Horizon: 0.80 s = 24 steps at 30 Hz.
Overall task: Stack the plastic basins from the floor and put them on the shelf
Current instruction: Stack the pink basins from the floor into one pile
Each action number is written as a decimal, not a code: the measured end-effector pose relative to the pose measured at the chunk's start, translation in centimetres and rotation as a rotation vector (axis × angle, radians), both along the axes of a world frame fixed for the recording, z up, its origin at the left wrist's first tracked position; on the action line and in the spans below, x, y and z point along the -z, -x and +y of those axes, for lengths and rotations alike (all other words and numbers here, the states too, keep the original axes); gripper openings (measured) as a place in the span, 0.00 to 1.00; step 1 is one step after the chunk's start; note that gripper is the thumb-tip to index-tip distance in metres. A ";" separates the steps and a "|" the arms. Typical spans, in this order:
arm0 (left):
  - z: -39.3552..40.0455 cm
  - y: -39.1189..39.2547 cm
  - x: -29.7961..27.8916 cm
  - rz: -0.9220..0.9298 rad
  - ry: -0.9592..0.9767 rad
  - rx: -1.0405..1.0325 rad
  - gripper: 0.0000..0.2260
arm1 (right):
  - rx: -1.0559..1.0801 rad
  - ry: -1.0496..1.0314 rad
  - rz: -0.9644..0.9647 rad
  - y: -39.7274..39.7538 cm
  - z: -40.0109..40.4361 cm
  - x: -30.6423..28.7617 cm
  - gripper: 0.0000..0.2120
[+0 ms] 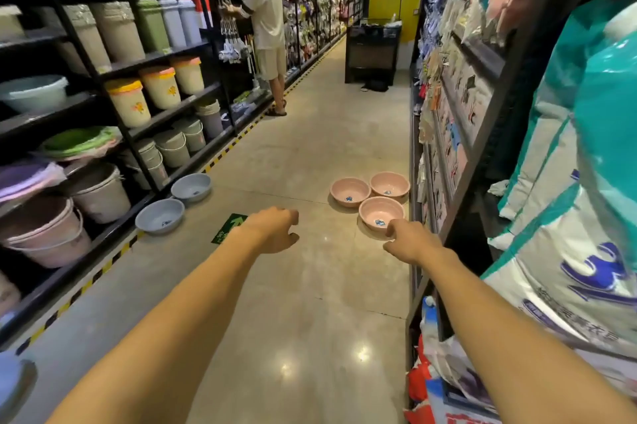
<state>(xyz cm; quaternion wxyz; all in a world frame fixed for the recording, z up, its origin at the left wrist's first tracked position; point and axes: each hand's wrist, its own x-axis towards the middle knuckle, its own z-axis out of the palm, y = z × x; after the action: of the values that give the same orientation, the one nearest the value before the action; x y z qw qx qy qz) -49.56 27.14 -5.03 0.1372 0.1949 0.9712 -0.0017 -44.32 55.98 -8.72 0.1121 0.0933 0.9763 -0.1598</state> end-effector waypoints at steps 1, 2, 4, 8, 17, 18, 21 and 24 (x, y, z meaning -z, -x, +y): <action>0.6 1.4 0.1 0.005 0.001 0.004 0.21 | 0.010 0.000 -0.009 1.0 0.2 0.2 0.19; 1.1 3.0 0.3 0.007 0.000 0.009 0.20 | 0.019 0.006 -0.013 2.1 0.5 0.5 0.19; 1.9 6.2 0.9 -0.004 0.001 0.029 0.20 | 0.036 0.021 -0.024 4.5 1.1 0.9 0.20; 2.7 13.5 2.4 -0.038 0.010 0.081 0.20 | 0.084 0.006 -0.056 10.1 1.9 1.7 0.19; 5.2 35.3 3.4 0.058 0.021 0.192 0.19 | 0.227 0.026 -0.073 26.4 3.2 2.0 0.20; 6.0 37.2 3.3 0.064 0.027 0.206 0.19 | 0.234 0.023 -0.075 28.1 3.7 1.9 0.19; 9.0 42.0 3.6 0.046 0.030 0.253 0.18 | 0.254 0.012 -0.094 32.5 5.5 2.0 0.17; 12.3 47.0 4.5 0.012 0.012 0.276 0.21 | 0.281 0.018 -0.107 36.9 8.0 2.8 0.16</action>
<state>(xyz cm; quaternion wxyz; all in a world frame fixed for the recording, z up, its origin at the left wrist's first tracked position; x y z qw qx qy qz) -96.53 39.49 -9.56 0.1309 0.3258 0.9359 -0.0274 -81.23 64.02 -11.48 0.1415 0.2365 0.9448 -0.1774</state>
